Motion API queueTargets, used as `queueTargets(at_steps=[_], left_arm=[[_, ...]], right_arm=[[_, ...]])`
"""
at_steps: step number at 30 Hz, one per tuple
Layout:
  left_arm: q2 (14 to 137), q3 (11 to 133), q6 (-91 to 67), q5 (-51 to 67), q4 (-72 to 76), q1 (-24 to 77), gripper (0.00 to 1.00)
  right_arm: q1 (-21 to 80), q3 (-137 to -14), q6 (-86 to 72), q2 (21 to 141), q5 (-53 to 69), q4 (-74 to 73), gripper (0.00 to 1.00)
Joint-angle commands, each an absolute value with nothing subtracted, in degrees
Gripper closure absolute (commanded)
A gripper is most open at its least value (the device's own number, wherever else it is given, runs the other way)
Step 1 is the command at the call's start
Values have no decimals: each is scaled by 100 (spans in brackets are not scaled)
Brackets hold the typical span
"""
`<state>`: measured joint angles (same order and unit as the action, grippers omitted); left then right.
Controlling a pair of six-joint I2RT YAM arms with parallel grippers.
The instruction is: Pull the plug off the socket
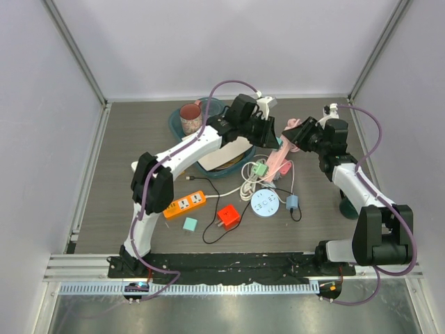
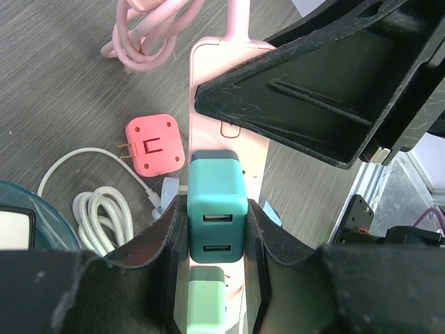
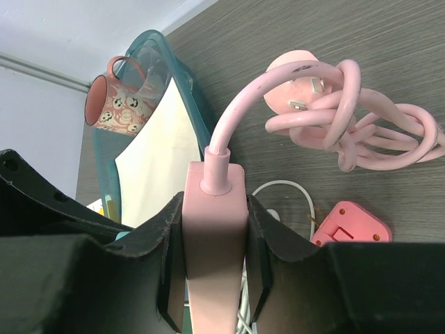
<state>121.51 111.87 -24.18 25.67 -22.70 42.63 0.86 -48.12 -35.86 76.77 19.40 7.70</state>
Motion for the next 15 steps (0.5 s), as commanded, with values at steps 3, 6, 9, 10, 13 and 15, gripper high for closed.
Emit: queueTargets(at_steps=[3,6,9,10,13,15], left_arm=[[11347,11259,-2390,2434,-2277,4017,100],[11268,11101,-2705,2793,-2032,3982,100],[11145,10881,-2769,2778,-1934,3973,100],[11127,10837,-2760,2743,-1942,3973,100],[11135,10950,-2655,2628,-2030,3973,100],[11162,11047,-2611,2567,-2187,3981,100]], right_arm=[[-149,-4790,-2988,7637,1028,387,99],[-149,-4746,-2971,7708,888,378,99],[-167,-4729,-2874,7778,756,316,99],[-167,-4711,-2865,7778,730,316,99],[-176,-4658,-2856,7787,659,316,99],[-184,-4649,-2848,7822,624,325,99]])
